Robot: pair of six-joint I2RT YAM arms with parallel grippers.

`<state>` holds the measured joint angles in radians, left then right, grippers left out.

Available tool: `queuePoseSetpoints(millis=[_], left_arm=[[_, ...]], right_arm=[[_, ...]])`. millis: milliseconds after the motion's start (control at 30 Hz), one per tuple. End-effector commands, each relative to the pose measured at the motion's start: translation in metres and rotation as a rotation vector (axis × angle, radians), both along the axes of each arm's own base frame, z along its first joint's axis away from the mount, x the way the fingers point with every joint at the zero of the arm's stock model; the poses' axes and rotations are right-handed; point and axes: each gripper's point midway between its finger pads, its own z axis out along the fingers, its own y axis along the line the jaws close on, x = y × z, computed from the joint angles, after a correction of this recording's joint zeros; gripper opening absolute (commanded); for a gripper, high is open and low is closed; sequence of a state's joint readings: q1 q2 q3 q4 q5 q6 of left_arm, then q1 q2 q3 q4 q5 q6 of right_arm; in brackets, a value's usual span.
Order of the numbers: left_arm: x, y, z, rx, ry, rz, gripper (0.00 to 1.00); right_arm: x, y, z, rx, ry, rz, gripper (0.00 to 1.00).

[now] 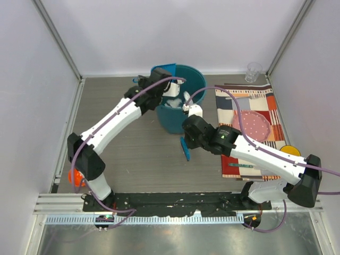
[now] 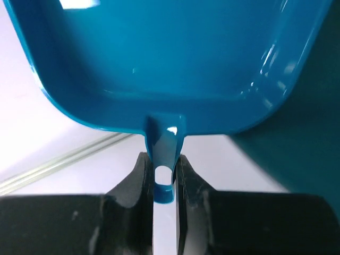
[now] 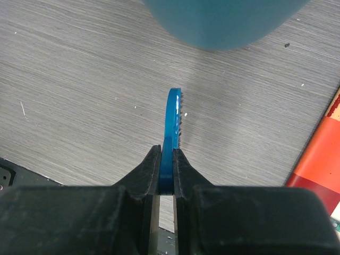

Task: Sweep away the paper scraps from the table

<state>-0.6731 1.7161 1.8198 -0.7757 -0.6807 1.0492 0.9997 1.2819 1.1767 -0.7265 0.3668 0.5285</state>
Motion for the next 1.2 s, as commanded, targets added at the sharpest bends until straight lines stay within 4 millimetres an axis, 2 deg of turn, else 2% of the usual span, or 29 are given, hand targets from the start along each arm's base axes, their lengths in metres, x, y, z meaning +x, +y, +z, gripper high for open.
queuePoseSetpoints(millis=[0, 67, 233, 300, 333, 367, 400, 433, 467, 500, 533, 567, 600, 633, 667, 700, 733, 767, 800, 833, 867, 900, 933, 967, 1000, 1033, 1067, 1100, 1167], left_arm=[[0.005, 0.017, 0.087, 0.142, -0.395, 0.116, 0.0], [0.002, 0.01, 0.105, 0.156, -0.472, 0.093, 0.0], [-0.004, 0.008, 0.111, 0.106, -0.502, 0.076, 0.0], [-0.008, 0.01, 0.12, 0.051, -0.509, 0.079, 0.0], [-0.01, 0.01, 0.112, 0.06, -0.453, 0.056, 0.0], [-0.014, 0.014, 0.125, -0.079, -0.469, 0.083, 0.0], [-0.017, 0.016, 0.127, -0.137, -0.443, 0.082, 0.0], [-0.018, 0.024, 0.109, -0.135, -0.323, 0.052, 0.0], [-0.022, 0.032, 0.12, -0.302, -0.328, 0.094, 0.0], [-0.023, 0.04, 0.115, -0.344, -0.286, 0.098, 0.0], [-0.022, 0.059, 0.099, -0.379, -0.209, 0.12, 0.0], [-0.021, 0.069, 0.086, -0.411, -0.171, 0.142, 0.0], [-0.026, 0.083, 0.081, -0.464, -0.163, 0.177, 0.0], [-0.025, 0.108, 0.072, -0.478, -0.161, 0.237, 0.0], [-0.025, 0.116, 0.041, -0.473, -0.094, 0.254, 0.0], [-0.027, 0.126, 0.028, -0.492, -0.074, 0.283, 0.0], [-0.033, 0.152, 0.025, -0.52, -0.089, 0.332, 0.0], [-0.035, 0.158, -0.004, -0.543, -0.021, 0.345, 0.0], [-0.039, 0.167, -0.014, -0.572, -0.001, 0.364, 0.0], [-0.044, 0.193, -0.021, -0.613, -0.008, 0.438, 0.0], [-0.05, 0.203, -0.038, -0.628, 0.025, 0.473, 0.0], [-0.052, 0.206, -0.046, -0.667, 0.047, 0.472, 0.0], [-0.057, 0.229, -0.052, -0.693, 0.035, 0.535, 0.0], [-0.063, 0.234, -0.064, -0.706, 0.054, 0.551, 0.0], [-0.066, 0.237, -0.07, -0.725, 0.068, 0.555, 0.0], [-0.07, 0.244, -0.075, -0.732, 0.075, 0.576, 0.0], [-0.074, 0.246, -0.086, -0.733, 0.1, 0.59, 0.0], [-0.076, 0.247, -0.093, -0.736, 0.114, 0.595, 0.0], [-0.082, 0.248, -0.11, -0.726, 0.158, 0.612, 0.0]], right_arm=[[-0.001, 0.008, 0.016, 0.076, -0.035, 0.015, 0.01], [-0.001, 0.01, 0.016, 0.078, -0.031, 0.023, 0.01], [-0.002, 0.013, 0.014, 0.075, -0.026, 0.034, 0.01], [-0.004, 0.016, 0.014, 0.071, -0.026, 0.049, 0.01], [-0.005, 0.018, 0.014, 0.07, -0.028, 0.057, 0.01], [-0.009, 0.024, 0.018, 0.07, -0.037, 0.088, 0.01], [-0.011, 0.03, 0.021, 0.076, -0.051, 0.112, 0.01], [-0.014, 0.038, 0.027, 0.085, -0.068, 0.138, 0.01], [-0.023, 0.05, 0.03, 0.084, -0.083, 0.189, 0.01], [-0.026, 0.059, 0.036, 0.081, -0.116, 0.232, 0.01], [-0.026, 0.073, 0.043, 0.08, -0.138, 0.268, 0.01], [-0.028, 0.085, 0.045, 0.071, -0.154, 0.303, 0.01], [-0.034, 0.099, 0.048, 0.046, -0.188, 0.369, 0.01], [-0.028, 0.12, 0.049, 0.025, -0.201, 0.39, 0.01], [-0.025, 0.131, 0.049, 0.005, -0.208, 0.404, 0.01], [-0.02, 0.138, 0.047, -0.034, -0.211, 0.412, 0.01], [-0.005, 0.149, 0.065, -0.068, -0.281, 0.405, 0.01], [0.007, 0.161, 0.041, -0.157, -0.28, 0.412, 0.01], [0.019, 0.169, 0.037, -0.203, -0.305, 0.401, 0.01], [0.036, 0.18, 0.06, -0.209, -0.373, 0.382, 0.01], [0.047, 0.195, 0.032, -0.273, -0.359, 0.393, 0.01], [0.057, 0.203, 0.033, -0.282, -0.375, 0.383, 0.01], [0.073, 0.213, 0.056, -0.24, -0.418, 0.349, 0.01], [0.088, 0.216, 0.052, -0.284, -0.443, 0.333, 0.01], [0.101, 0.224, 0.031, -0.329, -0.439, 0.326, 0.01], [0.114, 0.23, 0.045, -0.309, -0.474, 0.293, 0.01], [0.134, 0.223, 0.043, -0.346, -0.491, 0.25, 0.01], [0.144, 0.224, 0.025, -0.385, -0.483, 0.236, 0.01], [0.167, 0.212, 0.031, -0.405, -0.506, 0.17, 0.01]])
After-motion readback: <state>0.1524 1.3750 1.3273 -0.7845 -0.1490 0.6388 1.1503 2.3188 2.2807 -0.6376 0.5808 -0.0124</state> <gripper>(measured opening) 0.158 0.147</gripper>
